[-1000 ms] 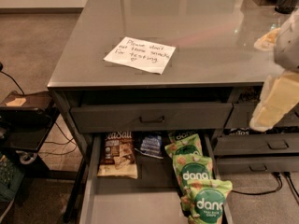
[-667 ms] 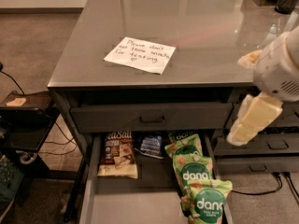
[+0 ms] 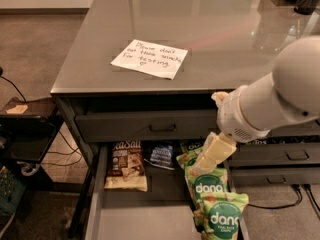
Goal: Pick brown chip bag from middle drawer and place on counter
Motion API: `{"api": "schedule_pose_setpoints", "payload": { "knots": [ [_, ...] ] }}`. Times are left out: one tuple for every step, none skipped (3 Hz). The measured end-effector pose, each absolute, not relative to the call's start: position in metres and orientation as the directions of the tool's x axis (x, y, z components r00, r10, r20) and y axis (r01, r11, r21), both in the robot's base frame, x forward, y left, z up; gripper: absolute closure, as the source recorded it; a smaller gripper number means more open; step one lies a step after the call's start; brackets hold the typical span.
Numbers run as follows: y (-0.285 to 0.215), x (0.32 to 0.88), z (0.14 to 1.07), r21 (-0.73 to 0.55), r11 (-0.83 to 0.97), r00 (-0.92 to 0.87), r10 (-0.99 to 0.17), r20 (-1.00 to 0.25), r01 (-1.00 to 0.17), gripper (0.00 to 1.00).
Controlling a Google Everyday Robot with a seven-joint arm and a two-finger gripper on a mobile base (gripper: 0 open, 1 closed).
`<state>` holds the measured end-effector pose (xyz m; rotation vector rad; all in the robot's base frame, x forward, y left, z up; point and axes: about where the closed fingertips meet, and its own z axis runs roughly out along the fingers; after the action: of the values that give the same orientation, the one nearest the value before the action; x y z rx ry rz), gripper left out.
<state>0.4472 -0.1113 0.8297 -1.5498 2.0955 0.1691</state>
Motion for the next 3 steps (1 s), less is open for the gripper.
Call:
{"api": "schedule_pose_setpoints", "payload": {
  "knots": [
    [-0.108,0.459,0.832,-0.247,0.356,-0.197,-0.845,-0.498,-0.901,0.0],
    [-0.108,0.459,0.832,-0.248,0.356,-0.197,-0.845,-0.498,-0.901,0.0],
    [-0.105,0.468,0.801,-0.262,0.329,-0.166,-0.853,-0.495,-0.907,0.0]
  ]
}}
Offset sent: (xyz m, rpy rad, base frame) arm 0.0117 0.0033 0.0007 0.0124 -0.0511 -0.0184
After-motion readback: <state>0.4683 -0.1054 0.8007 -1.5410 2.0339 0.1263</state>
